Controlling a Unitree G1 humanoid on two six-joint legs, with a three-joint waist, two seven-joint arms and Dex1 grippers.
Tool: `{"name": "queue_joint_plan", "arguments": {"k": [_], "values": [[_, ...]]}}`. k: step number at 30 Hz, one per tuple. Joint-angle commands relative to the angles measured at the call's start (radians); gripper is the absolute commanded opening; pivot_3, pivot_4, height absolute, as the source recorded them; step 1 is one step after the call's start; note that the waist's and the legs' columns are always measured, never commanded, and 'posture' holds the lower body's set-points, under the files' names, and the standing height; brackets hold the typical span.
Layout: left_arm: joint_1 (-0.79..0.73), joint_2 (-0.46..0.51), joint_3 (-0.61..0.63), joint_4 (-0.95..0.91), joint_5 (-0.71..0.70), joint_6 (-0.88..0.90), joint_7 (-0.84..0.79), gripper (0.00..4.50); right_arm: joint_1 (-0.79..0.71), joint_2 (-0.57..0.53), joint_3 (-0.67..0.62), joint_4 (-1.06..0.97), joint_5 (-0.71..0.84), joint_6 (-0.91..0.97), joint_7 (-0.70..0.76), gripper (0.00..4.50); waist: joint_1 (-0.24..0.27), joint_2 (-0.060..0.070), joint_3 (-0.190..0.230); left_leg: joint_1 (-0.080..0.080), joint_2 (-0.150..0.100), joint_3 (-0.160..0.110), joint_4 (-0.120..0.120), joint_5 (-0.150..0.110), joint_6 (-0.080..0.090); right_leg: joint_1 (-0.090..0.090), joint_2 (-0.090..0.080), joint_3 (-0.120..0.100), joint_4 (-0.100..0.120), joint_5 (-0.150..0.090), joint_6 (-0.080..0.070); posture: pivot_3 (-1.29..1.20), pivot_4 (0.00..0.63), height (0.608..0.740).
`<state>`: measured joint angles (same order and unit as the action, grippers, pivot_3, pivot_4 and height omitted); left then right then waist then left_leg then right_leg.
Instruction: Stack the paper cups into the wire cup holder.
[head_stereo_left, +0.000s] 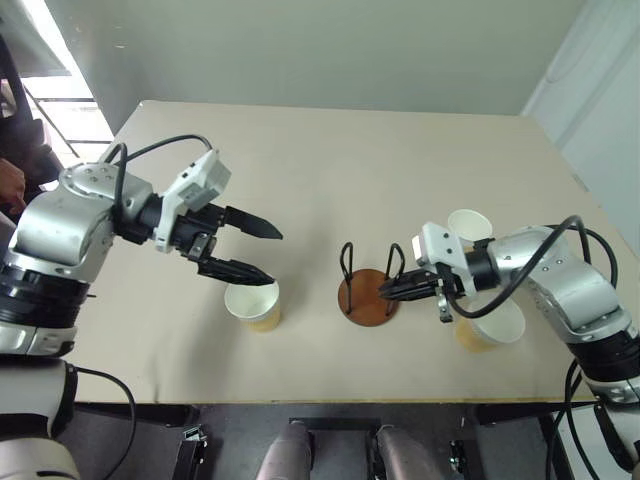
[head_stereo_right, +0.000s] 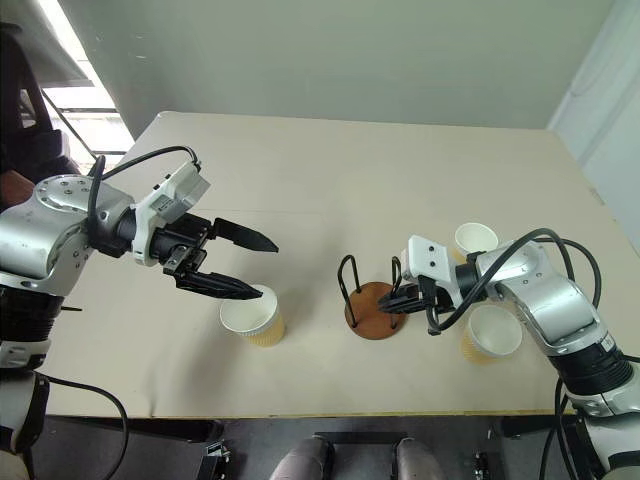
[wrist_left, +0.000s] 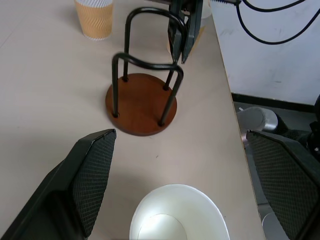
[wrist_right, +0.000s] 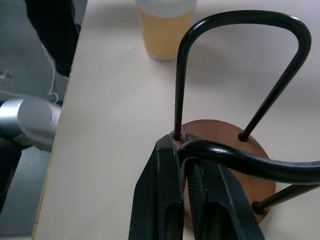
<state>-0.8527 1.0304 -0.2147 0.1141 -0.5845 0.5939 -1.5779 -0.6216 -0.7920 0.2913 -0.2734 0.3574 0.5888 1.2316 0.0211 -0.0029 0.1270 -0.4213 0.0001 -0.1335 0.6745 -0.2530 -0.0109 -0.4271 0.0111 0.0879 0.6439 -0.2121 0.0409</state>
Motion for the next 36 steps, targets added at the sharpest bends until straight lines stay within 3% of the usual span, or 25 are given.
{"name": "queue_joint_plan", "arguments": {"k": [1, 4, 12, 14, 24, 31, 36], "values": [[-0.019, 0.002, 0.037, -0.019, 0.004, -0.001, -0.037, 4.50, -0.015, -0.004, 0.002, 0.002, -0.014, -0.019, 0.018, 0.26, 0.000, 0.000, 0.000, 0.000, 0.000, 0.000, 0.000, 0.000, 0.000, 0.000, 0.000, 0.000, 0.000, 0.000, 0.000, 0.00, 0.150, 0.740], [-0.009, 0.002, 0.039, -0.013, 0.006, -0.013, -0.037, 4.50, -0.026, 0.000, 0.013, 0.027, -0.032, -0.022, 0.024, 1.09, 0.000, 0.000, 0.000, 0.000, 0.000, 0.000, 0.000, 0.000, 0.000, 0.000, 0.000, 0.000, 0.000, 0.000, 0.000, 0.00, 0.150, 0.740], [0.006, -0.001, 0.032, 0.021, 0.003, -0.056, -0.037, 4.50, -0.058, -0.009, -0.002, 0.106, -0.087, -0.084, 0.034, 3.95, 0.000, 0.000, 0.000, 0.000, 0.000, 0.000, 0.000, 0.000, 0.000, 0.000, 0.000, 0.000, 0.000, 0.000, -0.001, 0.00, 0.150, 0.740], [0.005, -0.003, 0.030, 0.029, 0.002, -0.064, -0.037, 4.50, -0.067, -0.009, -0.009, 0.127, -0.099, -0.101, 0.029, 4.48, 0.000, 0.000, 0.000, 0.000, 0.000, 0.000, 0.000, 0.000, 0.000, 0.000, 0.000, 0.000, 0.000, 0.000, -0.001, 0.00, 0.150, 0.740], [-0.003, -0.018, 0.019, 0.063, 0.002, -0.090, -0.037, 4.50, -0.089, -0.022, -0.043, 0.128, -0.082, -0.069, 0.032, 4.48, 0.000, 0.000, 0.000, 0.000, 0.001, 0.000, -0.001, 0.000, 0.000, 0.000, 0.000, 0.000, 0.000, 0.000, -0.001, 0.00, 0.150, 0.740], [-0.001, -0.022, 0.021, 0.065, -0.001, -0.087, -0.037, 4.50, -0.085, -0.174, -0.181, 0.001, 0.110, 0.178, 0.119, 4.48, 0.003, 0.000, 0.000, -0.001, 0.000, 0.000, -0.001, 0.001, -0.001, 0.000, 0.000, 0.000, -0.001, 0.000, -0.001, 0.00, 0.150, 0.740], [-0.017, -0.034, 0.016, 0.075, -0.003, -0.084, -0.037, 4.50, -0.090, -0.242, -0.283, -0.062, 0.231, 0.310, 0.104, 4.48, 0.002, 0.000, 0.000, 0.000, 0.000, 0.000, -0.005, 0.006, -0.011, 0.000, 0.001, 0.000, -0.001, -0.001, -0.004, 0.00, 0.150, 0.740]]}}
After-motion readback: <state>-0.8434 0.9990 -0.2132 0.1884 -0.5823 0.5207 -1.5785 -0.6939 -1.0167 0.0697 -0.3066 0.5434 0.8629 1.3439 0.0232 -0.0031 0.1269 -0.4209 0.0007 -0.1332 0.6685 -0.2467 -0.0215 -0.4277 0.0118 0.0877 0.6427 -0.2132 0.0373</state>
